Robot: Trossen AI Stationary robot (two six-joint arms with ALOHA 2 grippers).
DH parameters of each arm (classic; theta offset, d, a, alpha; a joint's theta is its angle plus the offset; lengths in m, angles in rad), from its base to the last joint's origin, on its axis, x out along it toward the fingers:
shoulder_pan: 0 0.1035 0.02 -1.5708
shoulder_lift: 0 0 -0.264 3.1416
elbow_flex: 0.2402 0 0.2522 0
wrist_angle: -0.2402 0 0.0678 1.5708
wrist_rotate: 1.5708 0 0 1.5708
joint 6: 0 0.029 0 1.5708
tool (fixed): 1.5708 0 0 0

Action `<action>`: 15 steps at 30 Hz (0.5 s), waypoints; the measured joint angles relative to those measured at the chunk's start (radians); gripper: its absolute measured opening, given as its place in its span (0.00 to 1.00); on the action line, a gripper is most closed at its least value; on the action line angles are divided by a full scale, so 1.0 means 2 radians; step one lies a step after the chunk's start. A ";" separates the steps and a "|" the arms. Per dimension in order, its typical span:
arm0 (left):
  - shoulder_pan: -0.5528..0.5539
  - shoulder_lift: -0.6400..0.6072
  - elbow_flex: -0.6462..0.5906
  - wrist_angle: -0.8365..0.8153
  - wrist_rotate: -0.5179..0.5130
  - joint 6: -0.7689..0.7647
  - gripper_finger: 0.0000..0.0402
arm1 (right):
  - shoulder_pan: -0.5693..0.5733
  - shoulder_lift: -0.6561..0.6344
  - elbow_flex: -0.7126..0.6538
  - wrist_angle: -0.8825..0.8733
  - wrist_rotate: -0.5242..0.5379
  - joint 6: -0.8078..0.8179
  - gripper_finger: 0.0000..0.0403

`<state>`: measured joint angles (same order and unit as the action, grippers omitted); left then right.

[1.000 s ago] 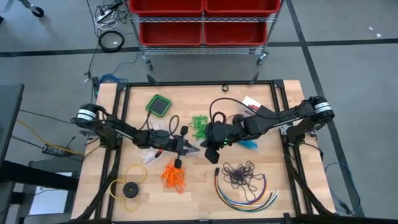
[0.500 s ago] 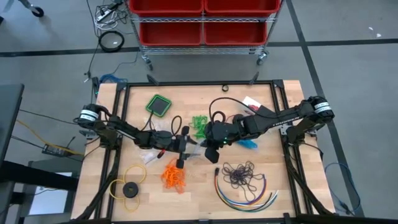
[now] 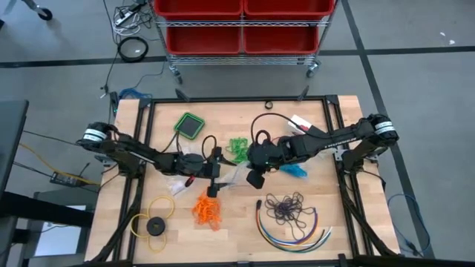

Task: Sort rubber bands
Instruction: Open the transparent zip bag, then put the green rubber band into the transparent zip bag

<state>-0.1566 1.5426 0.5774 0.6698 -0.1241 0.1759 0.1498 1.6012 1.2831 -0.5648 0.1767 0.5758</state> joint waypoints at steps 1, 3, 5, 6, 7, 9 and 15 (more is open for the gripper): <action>0.000 -0.011 0.000 -0.017 -0.006 0.002 0.84 | -0.003 0.000 0.000 -0.003 0.003 0.000 0.00; 0.000 -0.035 0.000 -0.060 -0.011 0.002 0.84 | -0.008 0.000 0.000 -0.009 0.007 -0.001 0.00; 0.000 -0.053 0.000 -0.088 -0.015 0.002 0.83 | -0.014 0.000 0.000 -0.015 0.007 -0.001 0.00; 0.000 -0.063 0.000 -0.108 -0.018 0.003 0.83 | -0.017 -0.001 0.000 -0.016 0.008 -0.002 0.00; 0.000 -0.071 0.000 -0.124 -0.018 0.003 0.83 | -0.020 -0.002 0.000 -0.016 0.010 -0.004 0.00; 0.000 -0.084 0.000 -0.151 -0.020 0.002 0.82 | -0.024 -0.004 0.000 -0.021 0.019 -0.006 0.00; 0.000 -0.112 0.000 -0.196 -0.022 0.002 0.80 | -0.035 -0.012 0.000 -0.049 0.022 -0.004 0.00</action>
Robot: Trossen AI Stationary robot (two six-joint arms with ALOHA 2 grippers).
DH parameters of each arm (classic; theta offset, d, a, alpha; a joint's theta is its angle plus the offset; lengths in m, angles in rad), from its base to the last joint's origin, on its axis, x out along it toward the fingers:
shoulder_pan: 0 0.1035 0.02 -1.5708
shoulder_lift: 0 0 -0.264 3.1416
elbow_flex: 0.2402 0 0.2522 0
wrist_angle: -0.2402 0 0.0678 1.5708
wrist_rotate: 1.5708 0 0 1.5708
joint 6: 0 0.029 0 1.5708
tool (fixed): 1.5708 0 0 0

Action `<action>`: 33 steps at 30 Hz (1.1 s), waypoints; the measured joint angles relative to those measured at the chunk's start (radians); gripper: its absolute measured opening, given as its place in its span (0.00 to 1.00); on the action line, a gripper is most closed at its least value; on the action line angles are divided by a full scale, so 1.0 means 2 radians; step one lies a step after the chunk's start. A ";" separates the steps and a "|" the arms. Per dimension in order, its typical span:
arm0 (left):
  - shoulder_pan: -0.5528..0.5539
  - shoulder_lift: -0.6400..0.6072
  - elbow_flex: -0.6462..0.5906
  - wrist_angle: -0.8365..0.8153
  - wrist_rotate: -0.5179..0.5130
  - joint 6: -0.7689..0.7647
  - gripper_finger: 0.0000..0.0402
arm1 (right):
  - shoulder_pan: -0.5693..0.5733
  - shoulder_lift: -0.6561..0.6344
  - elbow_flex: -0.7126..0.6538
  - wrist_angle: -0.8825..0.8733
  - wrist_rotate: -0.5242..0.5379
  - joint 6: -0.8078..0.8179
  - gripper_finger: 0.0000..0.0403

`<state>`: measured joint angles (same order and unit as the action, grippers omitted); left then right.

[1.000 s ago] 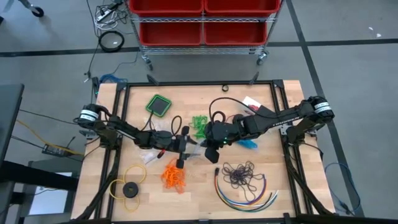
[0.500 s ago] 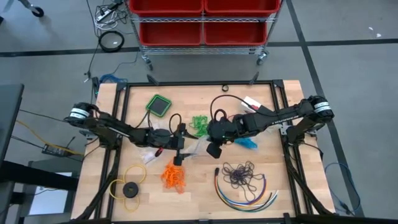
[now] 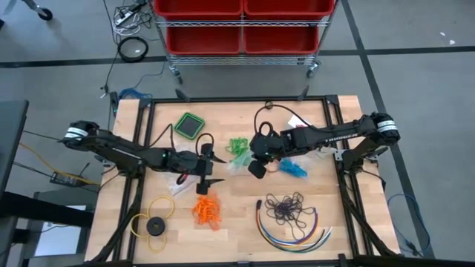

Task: Sort rubber bands
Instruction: Put the green rubber band into the transparent zip bag

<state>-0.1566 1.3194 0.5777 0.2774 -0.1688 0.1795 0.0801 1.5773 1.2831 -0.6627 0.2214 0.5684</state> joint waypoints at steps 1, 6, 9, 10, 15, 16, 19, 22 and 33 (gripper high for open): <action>0.000 -0.002 0.000 -0.001 -0.005 0.001 0.80 | 0.000 0.000 0.000 -0.002 0.000 0.003 0.00; 0.007 -0.002 0.000 -0.021 -0.061 0.039 0.78 | 0.014 -0.002 0.000 -0.019 -0.002 0.023 0.00; 0.034 0.001 0.000 -0.031 -0.059 0.038 0.77 | 0.029 -0.002 0.000 -0.024 -0.003 0.041 0.00; 0.045 0.002 0.000 -0.035 -0.048 0.037 0.76 | 0.035 -0.002 0.000 -0.027 -0.002 0.048 0.00; 0.108 0.031 0.000 -0.019 0.047 0.025 0.68 | 0.060 -0.002 0.000 -0.030 0.007 0.079 0.00; 0.120 0.040 0.000 -0.012 0.078 0.022 0.67 | 0.064 -0.002 0.000 -0.032 0.007 0.086 0.00; 0.145 0.082 0.000 0.018 0.148 0.013 0.63 | 0.074 -0.002 0.000 -0.038 0.009 0.106 0.00; 0.153 0.127 0.000 0.059 0.158 0.015 0.62 | 0.080 -0.002 0.000 -0.045 0.011 0.120 0.00; 0.165 0.255 0.045 0.108 0.139 0.036 0.57 | 0.094 -0.002 0.000 -0.051 0.026 0.152 0.00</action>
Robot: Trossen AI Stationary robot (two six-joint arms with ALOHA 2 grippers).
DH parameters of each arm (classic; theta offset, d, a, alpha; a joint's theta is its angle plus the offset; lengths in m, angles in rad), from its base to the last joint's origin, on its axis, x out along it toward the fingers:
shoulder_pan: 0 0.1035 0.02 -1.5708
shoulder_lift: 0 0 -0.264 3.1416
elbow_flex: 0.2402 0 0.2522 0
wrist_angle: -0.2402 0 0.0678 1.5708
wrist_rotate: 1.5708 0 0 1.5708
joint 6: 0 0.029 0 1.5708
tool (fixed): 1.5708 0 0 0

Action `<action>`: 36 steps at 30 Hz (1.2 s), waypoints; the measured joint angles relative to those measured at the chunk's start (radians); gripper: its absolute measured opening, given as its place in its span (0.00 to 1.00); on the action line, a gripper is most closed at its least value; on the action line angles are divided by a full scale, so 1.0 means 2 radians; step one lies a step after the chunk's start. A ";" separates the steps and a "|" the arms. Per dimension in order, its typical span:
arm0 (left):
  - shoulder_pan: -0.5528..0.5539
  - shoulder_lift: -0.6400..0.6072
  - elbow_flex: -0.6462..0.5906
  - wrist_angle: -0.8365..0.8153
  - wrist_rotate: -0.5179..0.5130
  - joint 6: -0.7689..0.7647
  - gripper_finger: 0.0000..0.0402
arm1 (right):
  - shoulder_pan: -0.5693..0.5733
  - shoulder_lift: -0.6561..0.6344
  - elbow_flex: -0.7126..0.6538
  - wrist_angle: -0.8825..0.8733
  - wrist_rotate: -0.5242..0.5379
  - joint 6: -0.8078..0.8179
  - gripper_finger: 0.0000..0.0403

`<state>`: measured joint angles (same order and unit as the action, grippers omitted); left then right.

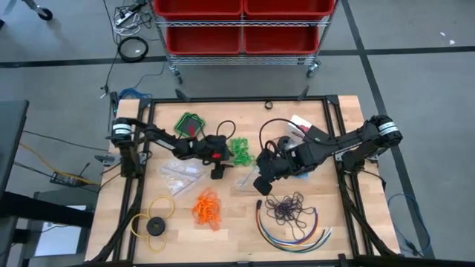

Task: Sort rubber bands
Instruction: Put the green rubber band into the transparent zip bag

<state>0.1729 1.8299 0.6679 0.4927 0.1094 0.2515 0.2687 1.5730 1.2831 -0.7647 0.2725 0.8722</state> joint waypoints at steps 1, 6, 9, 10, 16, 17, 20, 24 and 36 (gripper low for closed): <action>0.001 0.005 0.005 -0.002 -0.002 0.000 0.55 | 0.001 0.000 0.000 -0.001 0.002 0.003 0.00; 0.004 0.006 0.023 -0.020 -0.006 0.006 0.38 | 0.009 0.000 0.000 -0.008 0.008 0.011 0.00; 0.004 0.003 0.050 -0.091 -0.007 0.037 0.21 | 0.013 0.000 0.000 -0.009 0.011 0.014 0.00; 0.004 0.003 0.062 -0.122 -0.007 0.046 0.14 | 0.013 0.000 0.000 -0.009 0.011 0.014 0.00; 0.001 -0.012 0.132 -0.312 -0.014 0.065 0.02 | 0.013 0.000 0.000 -0.009 0.016 0.013 0.00; -0.001 -0.021 0.140 -0.337 -0.015 0.069 0.02 | 0.013 0.000 0.000 -0.009 0.019 0.012 0.00; -0.013 -0.060 0.164 -0.381 -0.024 0.082 0.01 | 0.013 0.001 0.000 -0.007 0.020 0.012 0.00; -0.026 -0.121 0.187 -0.414 -0.041 0.093 0.01 | 0.013 0.001 0.000 -0.009 0.021 0.012 0.00; -0.131 -0.226 0.190 -0.332 0.006 0.097 0.00 | -0.013 0.001 0.000 0.019 -0.002 0.036 0.00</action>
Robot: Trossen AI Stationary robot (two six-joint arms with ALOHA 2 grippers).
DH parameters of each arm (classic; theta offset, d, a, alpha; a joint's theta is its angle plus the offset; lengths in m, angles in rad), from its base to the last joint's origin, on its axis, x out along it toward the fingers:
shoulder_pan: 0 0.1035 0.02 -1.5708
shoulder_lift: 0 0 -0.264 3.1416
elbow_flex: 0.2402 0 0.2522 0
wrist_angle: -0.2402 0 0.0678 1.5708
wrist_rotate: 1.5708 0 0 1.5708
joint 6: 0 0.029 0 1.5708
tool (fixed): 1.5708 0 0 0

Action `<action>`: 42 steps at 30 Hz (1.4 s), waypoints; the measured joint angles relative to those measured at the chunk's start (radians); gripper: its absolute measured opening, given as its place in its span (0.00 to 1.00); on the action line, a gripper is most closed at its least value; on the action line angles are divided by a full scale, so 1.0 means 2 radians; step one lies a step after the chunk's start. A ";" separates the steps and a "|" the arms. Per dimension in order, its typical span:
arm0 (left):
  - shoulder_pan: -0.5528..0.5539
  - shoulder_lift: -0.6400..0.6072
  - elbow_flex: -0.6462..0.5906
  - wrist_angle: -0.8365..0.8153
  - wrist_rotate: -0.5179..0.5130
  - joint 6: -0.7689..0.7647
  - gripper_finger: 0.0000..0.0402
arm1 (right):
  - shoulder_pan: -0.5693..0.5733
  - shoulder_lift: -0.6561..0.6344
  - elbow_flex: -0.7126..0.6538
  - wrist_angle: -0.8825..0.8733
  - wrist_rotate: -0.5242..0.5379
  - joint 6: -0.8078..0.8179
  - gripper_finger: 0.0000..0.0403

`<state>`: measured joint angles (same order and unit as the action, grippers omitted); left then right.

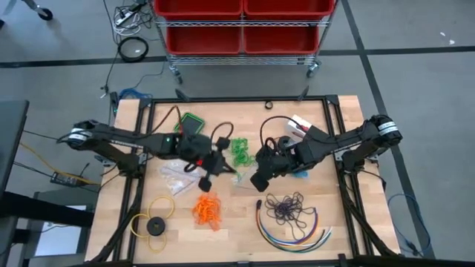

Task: Sort rubber bands
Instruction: Put the green rubber band into the transparent zip bag

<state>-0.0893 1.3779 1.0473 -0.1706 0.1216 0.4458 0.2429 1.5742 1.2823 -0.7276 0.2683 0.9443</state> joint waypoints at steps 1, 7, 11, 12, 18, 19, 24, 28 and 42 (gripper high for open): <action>-0.010 0.003 0.000 0.013 -0.003 0.004 0.00 | -0.004 0.000 0.000 0.005 -0.005 0.003 0.00; -0.040 0.034 0.000 0.036 -0.117 0.031 0.00 | -0.020 0.003 0.000 0.036 -0.033 0.011 0.00; -0.040 0.054 0.000 0.037 -0.143 0.037 0.00 | -0.023 0.003 0.000 0.040 -0.036 0.010 0.00; -0.040 0.060 0.000 0.037 -0.159 0.039 0.00 | -0.024 0.003 0.000 0.043 -0.036 0.008 0.00; -0.045 0.075 0.000 0.040 -0.191 0.054 0.02 | -0.026 0.003 0.000 0.051 -0.035 -0.001 0.00; -0.048 0.075 0.000 0.040 -0.192 0.057 0.03 | -0.026 0.003 0.000 0.052 -0.035 -0.002 0.00; -0.063 0.075 0.000 0.053 -0.240 0.092 0.15 | -0.028 0.003 0.000 0.054 -0.035 -0.005 0.00; -0.068 0.075 0.000 0.056 -0.261 0.105 0.28 | -0.028 0.003 0.000 0.059 -0.034 -0.006 0.00; -0.086 0.043 0.003 0.065 -0.254 0.116 0.53 | -0.029 0.003 0.000 0.062 -0.034 -0.010 0.00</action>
<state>-0.2620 1.4634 1.0527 -0.0415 -0.3857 0.6778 0.1854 1.5795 1.2823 -0.6040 0.2003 0.9237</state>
